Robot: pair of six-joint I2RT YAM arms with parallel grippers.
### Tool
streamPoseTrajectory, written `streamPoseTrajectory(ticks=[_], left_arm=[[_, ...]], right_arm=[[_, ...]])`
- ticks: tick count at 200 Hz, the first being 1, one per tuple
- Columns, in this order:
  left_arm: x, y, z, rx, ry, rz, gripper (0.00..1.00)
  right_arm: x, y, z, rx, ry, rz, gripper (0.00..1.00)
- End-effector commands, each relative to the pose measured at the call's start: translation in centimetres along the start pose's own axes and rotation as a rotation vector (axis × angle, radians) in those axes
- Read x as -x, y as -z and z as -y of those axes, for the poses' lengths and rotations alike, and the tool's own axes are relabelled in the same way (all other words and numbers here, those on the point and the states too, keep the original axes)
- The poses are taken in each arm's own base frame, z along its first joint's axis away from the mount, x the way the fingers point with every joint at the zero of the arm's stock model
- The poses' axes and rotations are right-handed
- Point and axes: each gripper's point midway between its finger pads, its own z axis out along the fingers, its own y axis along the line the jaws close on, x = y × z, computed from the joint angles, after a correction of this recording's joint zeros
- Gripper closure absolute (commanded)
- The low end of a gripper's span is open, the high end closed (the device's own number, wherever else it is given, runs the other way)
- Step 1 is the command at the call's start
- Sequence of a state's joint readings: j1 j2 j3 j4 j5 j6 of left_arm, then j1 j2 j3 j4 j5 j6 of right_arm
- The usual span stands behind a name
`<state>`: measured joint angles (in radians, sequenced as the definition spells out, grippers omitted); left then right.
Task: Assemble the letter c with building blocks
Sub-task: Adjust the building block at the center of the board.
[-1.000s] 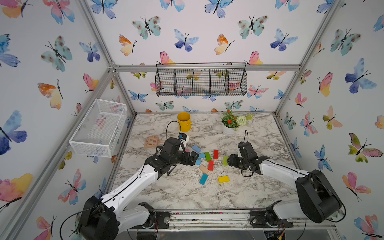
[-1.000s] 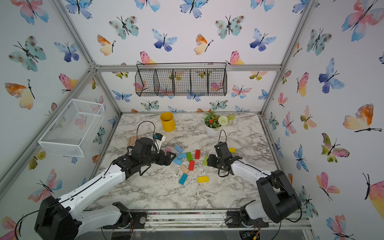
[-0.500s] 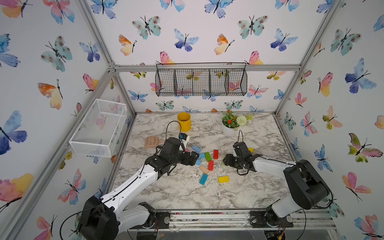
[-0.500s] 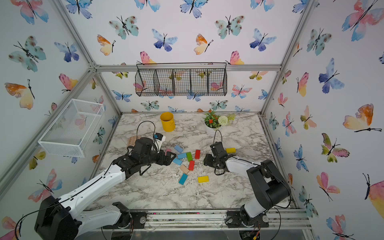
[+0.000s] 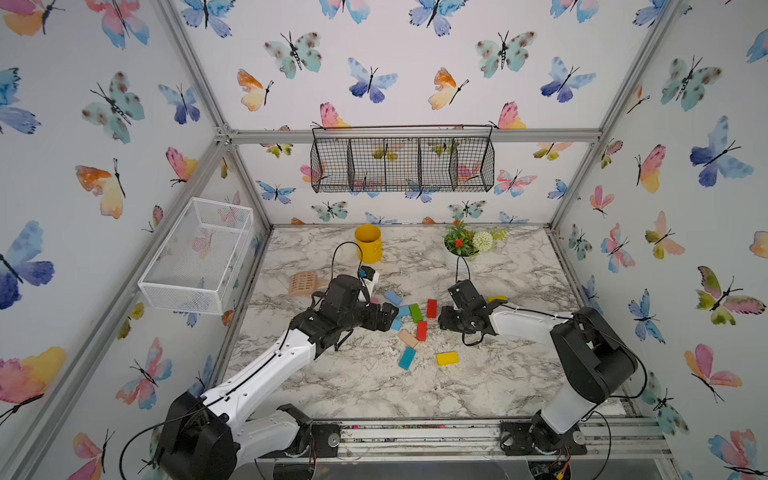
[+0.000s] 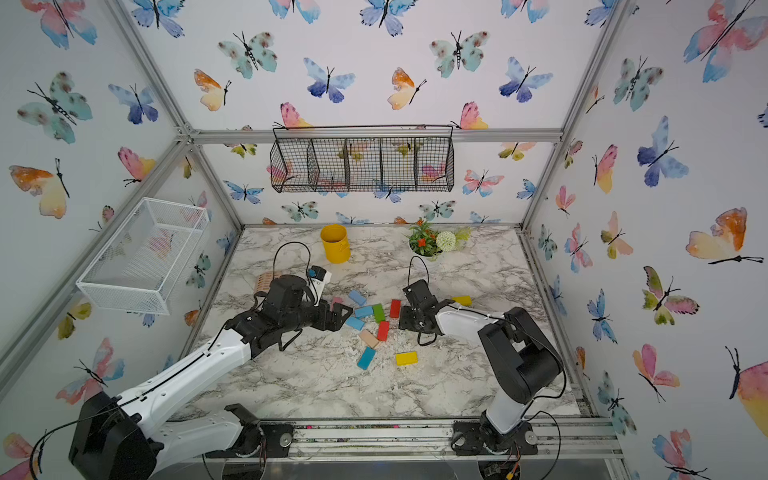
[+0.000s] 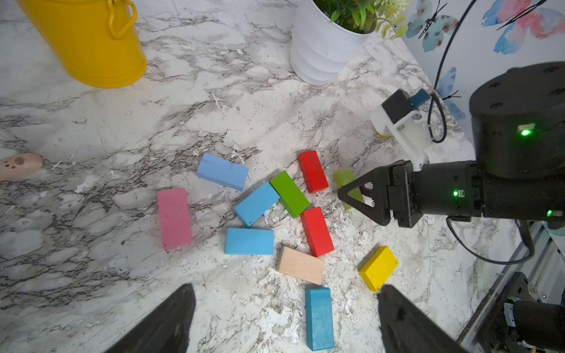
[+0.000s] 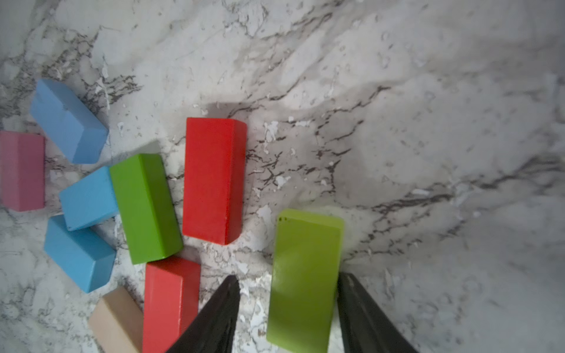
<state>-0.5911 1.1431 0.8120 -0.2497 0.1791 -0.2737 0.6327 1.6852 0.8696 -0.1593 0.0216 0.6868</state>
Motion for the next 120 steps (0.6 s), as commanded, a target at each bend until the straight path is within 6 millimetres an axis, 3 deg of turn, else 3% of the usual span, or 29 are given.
streamPoseTrajectory(ticks=[1,120], left_arm=[[0.0,0.5,0.1,-0.005,-0.005,0.017,0.06],[-0.5,0.3,-0.4,0.012,-0.003,0.008,0.06]], right_arm=[[-1.3,-0.3,1.7,-0.121,0.045,-0.043,0.46],[-2.0,0.6,3.3,-0.228,0.143,-0.052,0.69]])
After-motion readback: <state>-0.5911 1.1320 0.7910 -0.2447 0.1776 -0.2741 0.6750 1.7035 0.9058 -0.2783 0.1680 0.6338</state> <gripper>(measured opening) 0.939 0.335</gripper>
